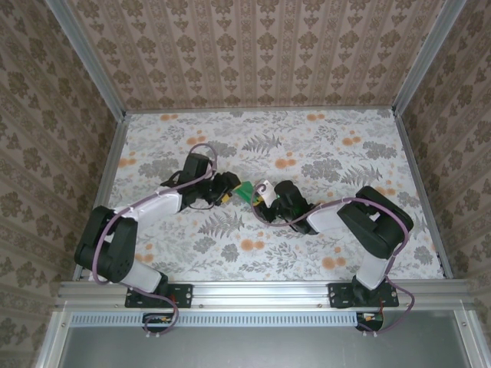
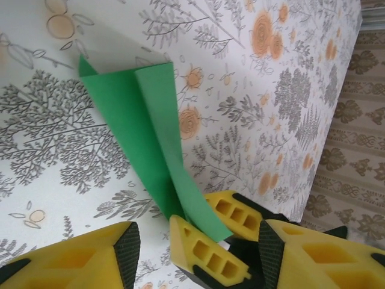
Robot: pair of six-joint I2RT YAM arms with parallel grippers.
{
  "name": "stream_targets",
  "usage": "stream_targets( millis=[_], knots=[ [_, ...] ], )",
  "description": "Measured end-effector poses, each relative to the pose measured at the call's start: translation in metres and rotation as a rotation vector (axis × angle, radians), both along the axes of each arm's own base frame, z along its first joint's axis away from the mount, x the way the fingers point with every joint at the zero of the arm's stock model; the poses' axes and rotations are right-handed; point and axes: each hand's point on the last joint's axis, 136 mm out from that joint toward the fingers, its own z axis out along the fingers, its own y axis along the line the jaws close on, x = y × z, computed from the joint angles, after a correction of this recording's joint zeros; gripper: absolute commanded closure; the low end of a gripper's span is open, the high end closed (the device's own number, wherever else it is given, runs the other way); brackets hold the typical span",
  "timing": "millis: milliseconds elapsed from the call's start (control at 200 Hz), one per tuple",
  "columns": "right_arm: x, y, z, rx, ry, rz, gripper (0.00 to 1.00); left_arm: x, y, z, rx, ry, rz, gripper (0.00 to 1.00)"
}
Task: Fold a paper plane with a square sheet of paper (pick it up from the middle)
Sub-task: Fold the wing for the fifth time at the center of the table.
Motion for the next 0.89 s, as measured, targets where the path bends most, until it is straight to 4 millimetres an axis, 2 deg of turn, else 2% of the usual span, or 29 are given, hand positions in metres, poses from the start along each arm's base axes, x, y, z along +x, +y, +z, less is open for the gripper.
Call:
stream_targets(
  millis=[170, 380, 585, 895],
  knots=[
    [-0.004, 0.006, -0.004, 0.047, 0.083, 0.008, 0.76, -0.013, -0.007, -0.011, 0.002, -0.013, -0.043, 0.48],
    [-0.010, 0.010, -0.012, 0.085, 0.184, 0.018, 0.78, -0.010, -0.019, -0.006, -0.025, -0.068, -0.072, 0.58],
    [-0.008, 0.011, -0.011, 0.152, 0.286, 0.008, 0.85, -0.006, -0.021, -0.015, -0.022, -0.063, -0.072, 0.59],
    [-0.015, 0.017, -0.017, 0.211, 0.463, -0.014, 0.94, -0.005, -0.022, -0.014, -0.027, -0.094, -0.081, 0.60]
  ],
)
